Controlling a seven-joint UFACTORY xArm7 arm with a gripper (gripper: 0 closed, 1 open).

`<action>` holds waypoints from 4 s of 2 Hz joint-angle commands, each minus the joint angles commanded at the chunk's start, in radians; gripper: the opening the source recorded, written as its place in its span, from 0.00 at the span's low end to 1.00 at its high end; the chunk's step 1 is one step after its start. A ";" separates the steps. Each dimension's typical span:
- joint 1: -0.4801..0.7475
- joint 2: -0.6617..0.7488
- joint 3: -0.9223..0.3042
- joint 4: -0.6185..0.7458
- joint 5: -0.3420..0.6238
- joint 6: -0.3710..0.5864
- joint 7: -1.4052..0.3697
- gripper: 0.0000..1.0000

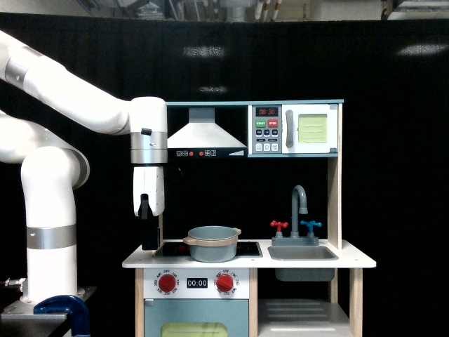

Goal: Put the bowl inside the kitchen cabinet

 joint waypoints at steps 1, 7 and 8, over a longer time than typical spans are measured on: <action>0.027 0.050 -0.221 0.054 0.056 -0.045 -0.264 1.00; 0.134 0.215 -0.704 0.099 0.343 -0.158 -0.664 1.00; 0.170 0.224 -0.685 0.109 0.373 -0.177 -0.643 1.00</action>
